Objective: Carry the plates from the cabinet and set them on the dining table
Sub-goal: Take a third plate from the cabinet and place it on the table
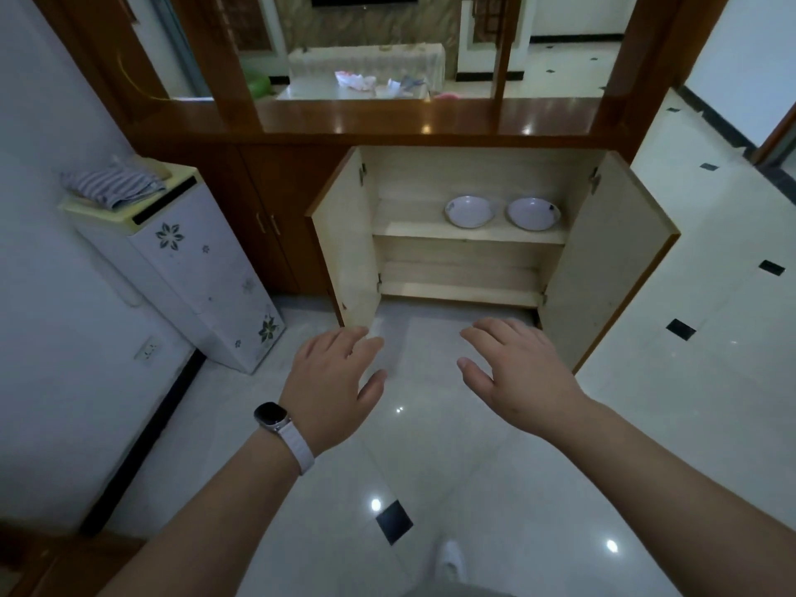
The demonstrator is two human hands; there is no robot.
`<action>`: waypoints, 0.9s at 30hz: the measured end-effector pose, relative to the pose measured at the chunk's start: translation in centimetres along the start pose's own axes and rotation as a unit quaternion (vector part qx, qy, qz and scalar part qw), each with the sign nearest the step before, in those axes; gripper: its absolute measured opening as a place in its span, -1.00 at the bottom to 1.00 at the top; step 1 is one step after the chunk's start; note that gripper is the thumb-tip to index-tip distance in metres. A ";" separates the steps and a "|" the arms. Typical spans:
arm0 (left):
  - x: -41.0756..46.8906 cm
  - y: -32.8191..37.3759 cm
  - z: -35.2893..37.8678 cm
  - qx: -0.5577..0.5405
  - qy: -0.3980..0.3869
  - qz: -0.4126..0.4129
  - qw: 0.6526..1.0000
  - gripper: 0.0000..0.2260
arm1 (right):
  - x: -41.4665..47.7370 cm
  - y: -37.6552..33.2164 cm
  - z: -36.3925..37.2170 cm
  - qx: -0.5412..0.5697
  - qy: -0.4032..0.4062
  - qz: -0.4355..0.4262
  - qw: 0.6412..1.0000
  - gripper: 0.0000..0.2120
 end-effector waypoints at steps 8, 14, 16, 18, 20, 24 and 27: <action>8.0 -1.8 0.4 -0.029 0.020 -0.017 0.999 -0.61 | 9.0 3.2 0.0 0.043 0.014 0.000 0.999 -0.58; 14.6 -5.1 2.5 -0.037 0.025 -0.013 0.999 -0.62 | 14.8 5.0 1.5 0.053 0.008 0.019 0.998 -0.58; 17.0 -6.0 3.6 -0.038 0.038 0.009 0.999 -0.64 | 16.9 5.7 2.2 0.057 0.011 0.034 0.998 -0.59; 19.6 -7.0 4.7 -0.043 0.050 0.031 0.997 -0.66 | 19.2 6.5 2.9 0.055 0.010 0.048 0.997 -0.59; 22.5 -8.2 5.6 -0.053 0.061 0.046 0.996 -0.68 | 21.8 7.4 3.6 0.049 0.005 0.069 0.996 -0.59; 28.8 -11.8 7.2 -0.050 0.034 0.064 0.996 -0.67 | 27.4 8.5 4.7 0.037 -0.006 0.111 0.993 -0.58; 33.0 -14.6 8.3 -0.060 0.011 0.070 0.996 -0.68 | 31.5 8.6 5.0 0.025 -0.002 0.125 0.992 -0.59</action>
Point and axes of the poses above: each hand's wrist, its own x-axis towards the middle knuckle, its own z-axis out of the palm, y = z × x, the point moved 8 cm from there along x, towards the middle knuckle, and after that the axes turned 1 degree about -x, right-handed, at the moved point
